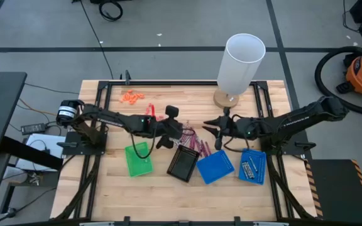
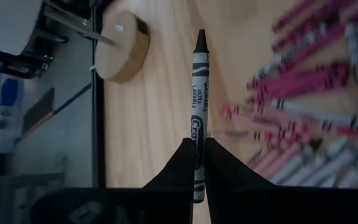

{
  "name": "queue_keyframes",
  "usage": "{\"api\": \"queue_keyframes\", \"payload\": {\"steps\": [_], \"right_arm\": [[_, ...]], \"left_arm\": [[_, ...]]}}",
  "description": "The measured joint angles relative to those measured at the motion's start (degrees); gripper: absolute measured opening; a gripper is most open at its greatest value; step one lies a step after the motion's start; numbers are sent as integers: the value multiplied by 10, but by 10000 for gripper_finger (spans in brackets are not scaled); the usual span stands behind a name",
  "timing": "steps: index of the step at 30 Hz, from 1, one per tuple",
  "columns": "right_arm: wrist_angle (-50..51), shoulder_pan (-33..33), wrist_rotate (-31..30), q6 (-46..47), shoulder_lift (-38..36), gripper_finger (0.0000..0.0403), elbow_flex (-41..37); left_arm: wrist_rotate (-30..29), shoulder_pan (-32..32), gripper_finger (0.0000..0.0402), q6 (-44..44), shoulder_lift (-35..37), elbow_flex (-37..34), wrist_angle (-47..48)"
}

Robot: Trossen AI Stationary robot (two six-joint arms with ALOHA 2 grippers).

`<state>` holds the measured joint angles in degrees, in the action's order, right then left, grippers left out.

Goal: Sort crayons
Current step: Put the black crayon into the right blue bin

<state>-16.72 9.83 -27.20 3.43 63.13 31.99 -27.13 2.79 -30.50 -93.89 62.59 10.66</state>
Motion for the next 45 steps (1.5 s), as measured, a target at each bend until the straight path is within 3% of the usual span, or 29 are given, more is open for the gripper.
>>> {"api": "queue_keyframes", "payload": {"steps": [9,22,35,45], "right_arm": [[-111,7,-2,-104,0,99,0],[-180,7,9,-156,0,99,0],[-197,7,13,-170,0,95,0],[-196,7,13,-171,0,35,0]], "left_arm": [[81,-19,14,64,0,0,-139],[147,-24,16,104,1,1,-319],[164,-24,16,134,1,1,-370],[165,-24,16,134,1,1,-370]]}}
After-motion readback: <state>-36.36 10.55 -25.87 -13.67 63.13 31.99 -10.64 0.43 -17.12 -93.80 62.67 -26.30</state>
